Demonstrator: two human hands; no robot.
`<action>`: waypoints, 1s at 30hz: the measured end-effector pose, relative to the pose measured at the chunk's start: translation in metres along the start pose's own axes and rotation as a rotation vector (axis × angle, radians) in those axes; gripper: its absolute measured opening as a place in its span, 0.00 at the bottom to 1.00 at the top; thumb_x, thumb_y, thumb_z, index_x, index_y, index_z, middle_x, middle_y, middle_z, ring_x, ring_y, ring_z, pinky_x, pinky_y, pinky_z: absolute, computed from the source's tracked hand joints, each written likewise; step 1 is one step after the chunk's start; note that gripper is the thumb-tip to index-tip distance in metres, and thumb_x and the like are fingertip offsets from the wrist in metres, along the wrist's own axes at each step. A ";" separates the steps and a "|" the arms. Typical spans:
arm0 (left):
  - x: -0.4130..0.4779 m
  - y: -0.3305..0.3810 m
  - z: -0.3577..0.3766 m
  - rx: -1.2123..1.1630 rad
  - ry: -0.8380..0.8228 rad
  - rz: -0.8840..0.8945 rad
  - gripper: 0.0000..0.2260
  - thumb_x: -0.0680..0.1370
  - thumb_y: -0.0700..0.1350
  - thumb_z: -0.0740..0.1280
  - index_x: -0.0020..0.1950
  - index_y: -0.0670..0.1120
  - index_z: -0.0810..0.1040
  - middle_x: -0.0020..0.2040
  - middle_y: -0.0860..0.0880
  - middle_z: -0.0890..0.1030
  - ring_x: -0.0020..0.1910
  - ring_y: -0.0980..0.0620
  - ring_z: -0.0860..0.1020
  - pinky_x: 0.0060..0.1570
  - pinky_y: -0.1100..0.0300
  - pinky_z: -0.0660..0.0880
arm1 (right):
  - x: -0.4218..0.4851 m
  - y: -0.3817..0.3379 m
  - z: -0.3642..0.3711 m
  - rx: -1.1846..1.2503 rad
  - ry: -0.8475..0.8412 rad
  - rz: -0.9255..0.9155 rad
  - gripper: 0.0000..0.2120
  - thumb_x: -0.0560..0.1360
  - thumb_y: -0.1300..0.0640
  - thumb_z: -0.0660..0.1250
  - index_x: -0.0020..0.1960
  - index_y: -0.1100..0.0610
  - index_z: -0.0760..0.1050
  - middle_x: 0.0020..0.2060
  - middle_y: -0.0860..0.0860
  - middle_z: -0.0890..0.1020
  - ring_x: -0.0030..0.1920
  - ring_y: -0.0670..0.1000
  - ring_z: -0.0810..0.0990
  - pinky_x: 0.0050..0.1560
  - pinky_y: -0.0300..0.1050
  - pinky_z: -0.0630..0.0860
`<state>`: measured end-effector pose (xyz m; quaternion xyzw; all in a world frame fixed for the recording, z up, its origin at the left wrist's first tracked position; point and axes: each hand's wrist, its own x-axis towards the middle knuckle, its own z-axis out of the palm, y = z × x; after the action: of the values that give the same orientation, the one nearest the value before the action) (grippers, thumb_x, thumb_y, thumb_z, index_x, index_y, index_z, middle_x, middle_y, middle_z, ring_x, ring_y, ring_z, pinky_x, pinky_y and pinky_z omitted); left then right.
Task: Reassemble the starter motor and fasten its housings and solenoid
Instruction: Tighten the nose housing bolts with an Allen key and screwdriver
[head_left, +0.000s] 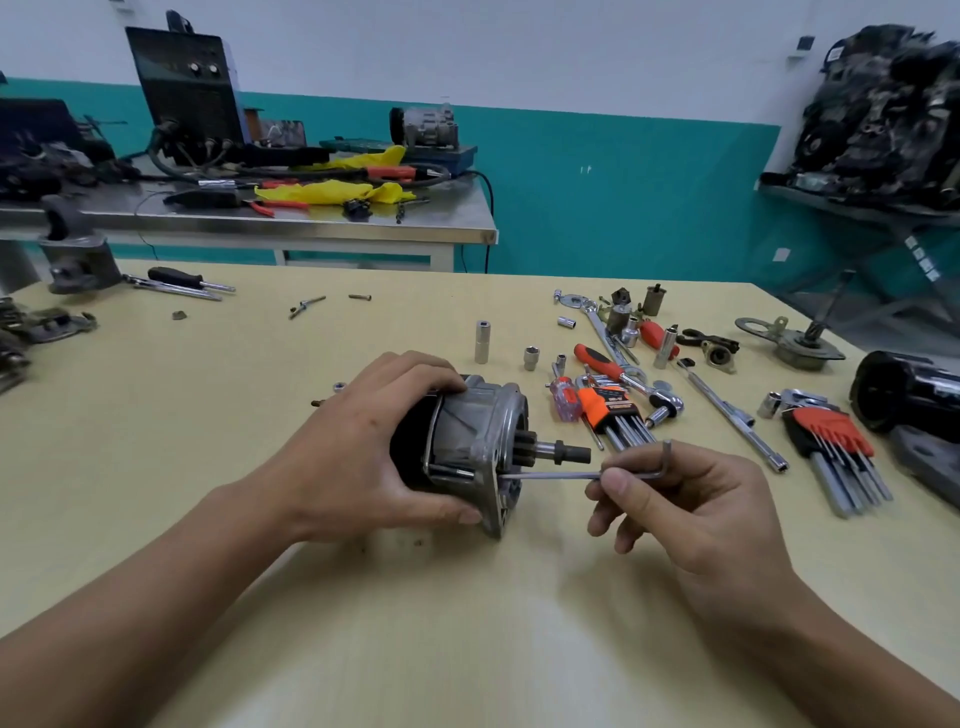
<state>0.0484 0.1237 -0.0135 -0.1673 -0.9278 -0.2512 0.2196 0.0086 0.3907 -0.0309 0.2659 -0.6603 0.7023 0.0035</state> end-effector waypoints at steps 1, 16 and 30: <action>0.000 0.000 0.001 0.005 0.009 -0.001 0.39 0.59 0.68 0.77 0.65 0.51 0.74 0.62 0.59 0.73 0.64 0.57 0.72 0.65 0.52 0.73 | 0.000 0.000 0.000 -0.001 -0.002 -0.006 0.05 0.67 0.57 0.71 0.41 0.57 0.84 0.34 0.60 0.85 0.30 0.56 0.84 0.27 0.41 0.77; 0.000 -0.008 0.010 0.381 0.021 -0.001 0.45 0.61 0.82 0.60 0.69 0.55 0.68 0.54 0.54 0.80 0.51 0.49 0.77 0.52 0.53 0.73 | -0.006 -0.004 0.001 -0.040 -0.004 -0.065 0.05 0.67 0.60 0.71 0.42 0.60 0.83 0.33 0.59 0.84 0.30 0.59 0.84 0.27 0.40 0.77; -0.001 -0.015 0.015 0.426 0.107 0.072 0.40 0.67 0.78 0.61 0.69 0.52 0.70 0.53 0.53 0.80 0.48 0.49 0.78 0.48 0.54 0.73 | -0.006 -0.003 0.002 -0.050 -0.037 -0.034 0.05 0.68 0.59 0.71 0.42 0.59 0.84 0.34 0.58 0.85 0.32 0.58 0.85 0.28 0.40 0.78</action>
<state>0.0380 0.1199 -0.0316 -0.1367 -0.9403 -0.0502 0.3076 0.0155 0.3907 -0.0297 0.2896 -0.6729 0.6806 0.0100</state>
